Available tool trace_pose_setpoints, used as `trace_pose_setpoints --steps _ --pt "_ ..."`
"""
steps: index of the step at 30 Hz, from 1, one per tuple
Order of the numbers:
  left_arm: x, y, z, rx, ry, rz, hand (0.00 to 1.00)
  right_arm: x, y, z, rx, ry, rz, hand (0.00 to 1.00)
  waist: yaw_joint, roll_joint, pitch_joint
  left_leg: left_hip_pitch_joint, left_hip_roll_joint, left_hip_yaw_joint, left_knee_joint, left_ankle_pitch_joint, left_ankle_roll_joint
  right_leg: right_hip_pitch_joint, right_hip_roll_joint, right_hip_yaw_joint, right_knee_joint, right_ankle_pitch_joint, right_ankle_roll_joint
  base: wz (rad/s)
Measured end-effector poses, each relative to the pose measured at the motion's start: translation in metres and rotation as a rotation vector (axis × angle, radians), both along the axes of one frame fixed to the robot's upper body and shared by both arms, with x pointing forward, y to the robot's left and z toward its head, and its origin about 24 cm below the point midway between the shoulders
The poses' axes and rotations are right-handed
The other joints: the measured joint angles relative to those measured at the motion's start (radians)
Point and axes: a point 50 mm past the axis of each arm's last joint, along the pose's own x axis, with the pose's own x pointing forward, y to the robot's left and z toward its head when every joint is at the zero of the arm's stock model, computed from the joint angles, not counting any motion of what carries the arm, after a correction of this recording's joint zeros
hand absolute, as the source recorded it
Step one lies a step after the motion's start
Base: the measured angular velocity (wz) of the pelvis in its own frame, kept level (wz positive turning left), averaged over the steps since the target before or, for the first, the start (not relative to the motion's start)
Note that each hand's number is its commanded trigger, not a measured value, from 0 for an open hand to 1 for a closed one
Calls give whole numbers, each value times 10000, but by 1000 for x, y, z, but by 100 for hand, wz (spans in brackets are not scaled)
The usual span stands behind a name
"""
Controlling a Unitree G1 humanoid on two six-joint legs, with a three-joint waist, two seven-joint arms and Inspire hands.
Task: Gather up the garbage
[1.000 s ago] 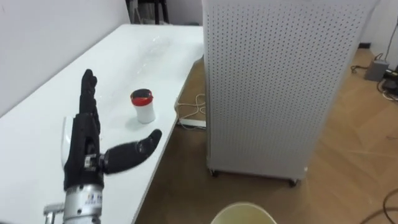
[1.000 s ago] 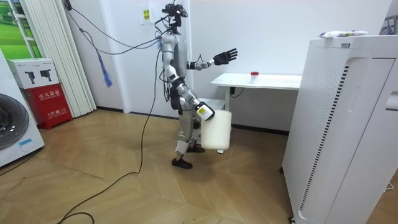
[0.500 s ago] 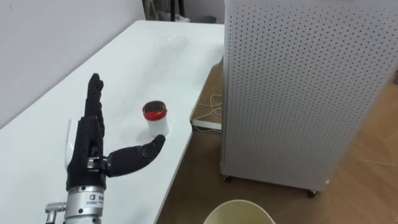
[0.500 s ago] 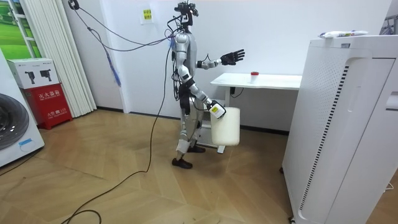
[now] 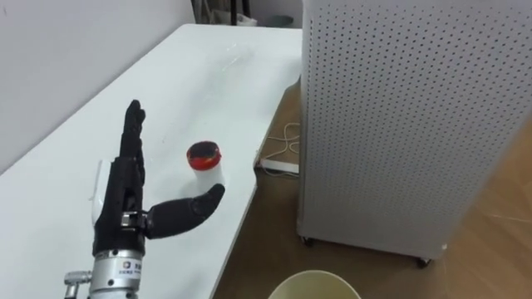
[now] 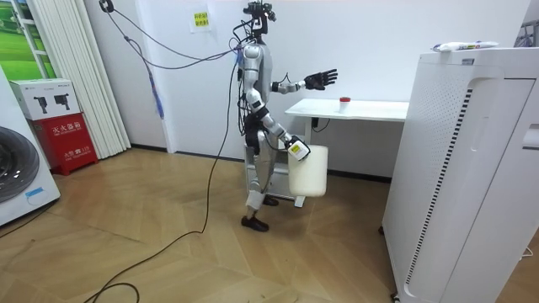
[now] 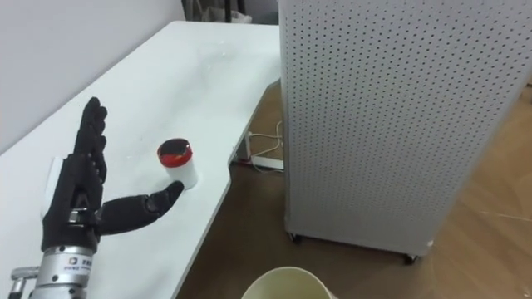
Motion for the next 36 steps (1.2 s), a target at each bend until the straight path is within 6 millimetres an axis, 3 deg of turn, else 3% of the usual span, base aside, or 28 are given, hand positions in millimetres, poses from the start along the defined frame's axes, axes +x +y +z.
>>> trace_pose_setpoints --steps 2,3,4,7,13,23,36 --pt "0 -4 -1 34 79 -287 0 -8 -1 -4 17 248 -193 100 -285 -151 83 76 -133 893 -264 109 79 441 43 -265 -247 7 -4 35" --pt "0 -4 -1 41 80 -286 0 -9 -1 -5 6 264 -223 100 -307 -126 65 89 -195 1027 -336 176 145 538 43 -282 -322 7 -3 34" --pt "0 -3 -1 61 81 -246 0 -9 -1 -5 -17 264 -308 100 -305 -291 124 198 -243 1154 -323 309 175 741 24 -358 -490 15 10 29" --pt "-1 -3 -2 20 137 -228 0 -8 -4 -4 -84 222 -378 100 -237 -444 86 196 -282 1153 -315 303 188 852 29 -476 -750 44 43 16" --pt "-3 -5 -6 -114 270 -167 0 -7 2 -5 165 214 -342 100 -284 -443 75 277 -407 1183 -299 274 263 1052 -40 -507 -930 118 161 1" --pt "-7 1 -35 -577 1626 288 0 -13 1 -8 162 571 -214 100 -278 -443 68 326 -464 1297 -237 300 305 1086 -74 -360 -935 95 195 -1" --pt "-7 4 -40 -968 1851 672 0 -15 2 -7 259 522 -139 100 -343 -513 43 250 -468 1404 -235 301 307 1075 -103 -462 -958 92 203 1"
